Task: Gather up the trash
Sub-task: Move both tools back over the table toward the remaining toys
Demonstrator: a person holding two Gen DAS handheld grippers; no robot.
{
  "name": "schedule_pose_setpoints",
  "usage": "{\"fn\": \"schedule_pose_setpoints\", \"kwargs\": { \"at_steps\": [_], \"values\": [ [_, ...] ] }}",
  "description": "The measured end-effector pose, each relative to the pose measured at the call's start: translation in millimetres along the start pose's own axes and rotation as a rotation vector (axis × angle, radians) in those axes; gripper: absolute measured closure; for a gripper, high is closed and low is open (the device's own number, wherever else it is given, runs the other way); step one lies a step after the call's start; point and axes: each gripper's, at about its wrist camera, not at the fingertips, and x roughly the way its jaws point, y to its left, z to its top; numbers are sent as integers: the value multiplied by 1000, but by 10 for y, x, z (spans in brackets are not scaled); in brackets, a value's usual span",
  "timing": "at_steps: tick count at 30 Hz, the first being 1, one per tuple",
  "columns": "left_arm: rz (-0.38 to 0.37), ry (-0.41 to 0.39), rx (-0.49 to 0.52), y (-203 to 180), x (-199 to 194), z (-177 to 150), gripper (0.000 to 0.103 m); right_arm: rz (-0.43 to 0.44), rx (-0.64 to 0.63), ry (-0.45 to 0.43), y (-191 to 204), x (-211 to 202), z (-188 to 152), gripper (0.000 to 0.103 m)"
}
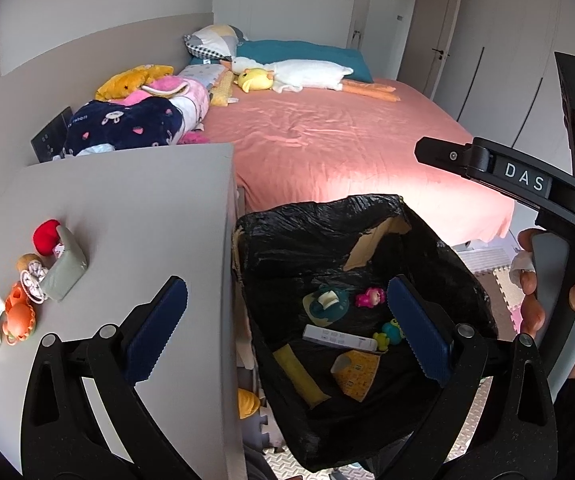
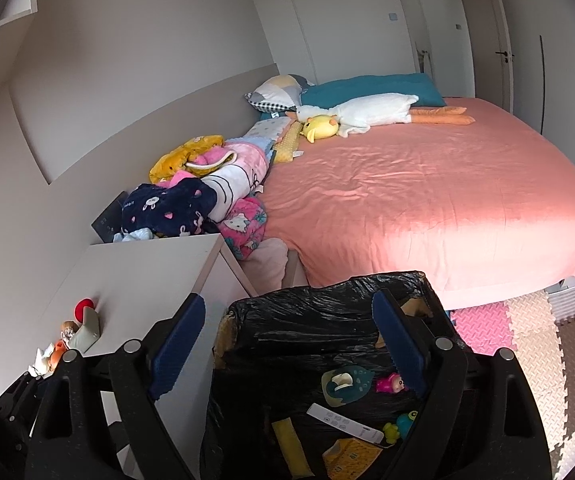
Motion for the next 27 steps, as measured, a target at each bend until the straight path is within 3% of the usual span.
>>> {"fn": "schedule_pose_setpoints", "kwargs": {
  "at_steps": [14,27],
  "values": [
    [44,-25,-71,474,-139,-75,6,19,-45,13,424,139,-30,13],
    [132,-51,-158,1072,-400,-245,6,65,-86,32,971,300,-102,13]
  ]
}}
